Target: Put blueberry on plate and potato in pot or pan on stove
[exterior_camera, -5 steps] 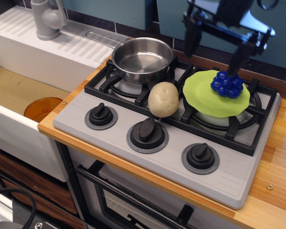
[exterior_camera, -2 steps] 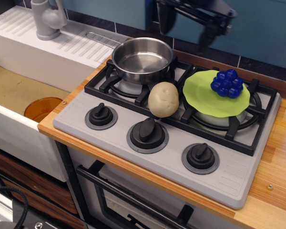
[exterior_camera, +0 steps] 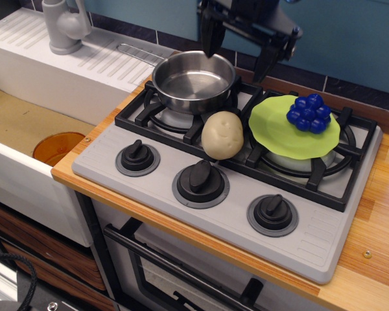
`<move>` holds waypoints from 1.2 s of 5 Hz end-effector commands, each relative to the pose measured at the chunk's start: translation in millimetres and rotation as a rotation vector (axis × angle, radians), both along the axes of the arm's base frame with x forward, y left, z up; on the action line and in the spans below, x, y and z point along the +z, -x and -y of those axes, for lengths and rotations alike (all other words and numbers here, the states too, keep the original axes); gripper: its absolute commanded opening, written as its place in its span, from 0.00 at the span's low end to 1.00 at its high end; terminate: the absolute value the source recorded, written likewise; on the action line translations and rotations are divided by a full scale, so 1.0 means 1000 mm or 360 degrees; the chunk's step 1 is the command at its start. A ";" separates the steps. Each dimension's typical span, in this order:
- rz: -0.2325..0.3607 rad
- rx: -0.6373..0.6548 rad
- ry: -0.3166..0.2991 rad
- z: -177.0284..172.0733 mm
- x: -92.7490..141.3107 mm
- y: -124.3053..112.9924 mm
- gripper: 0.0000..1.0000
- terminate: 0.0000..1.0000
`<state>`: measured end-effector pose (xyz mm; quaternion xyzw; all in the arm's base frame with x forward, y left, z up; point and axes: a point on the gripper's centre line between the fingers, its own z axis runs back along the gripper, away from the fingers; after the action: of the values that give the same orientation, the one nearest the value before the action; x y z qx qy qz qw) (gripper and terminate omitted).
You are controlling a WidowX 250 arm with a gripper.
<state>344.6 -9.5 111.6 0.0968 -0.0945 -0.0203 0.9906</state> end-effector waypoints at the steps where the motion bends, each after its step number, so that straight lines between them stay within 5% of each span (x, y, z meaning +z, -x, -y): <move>1: 0.0177 0.0056 0.0079 0.002 0.000 0.012 1.00 0.00; 6: 0.0284 0.0148 0.0152 0.015 -0.055 0.033 1.00 0.00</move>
<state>303.0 -21.0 47.2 0.0559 -0.1656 0.0395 0.9838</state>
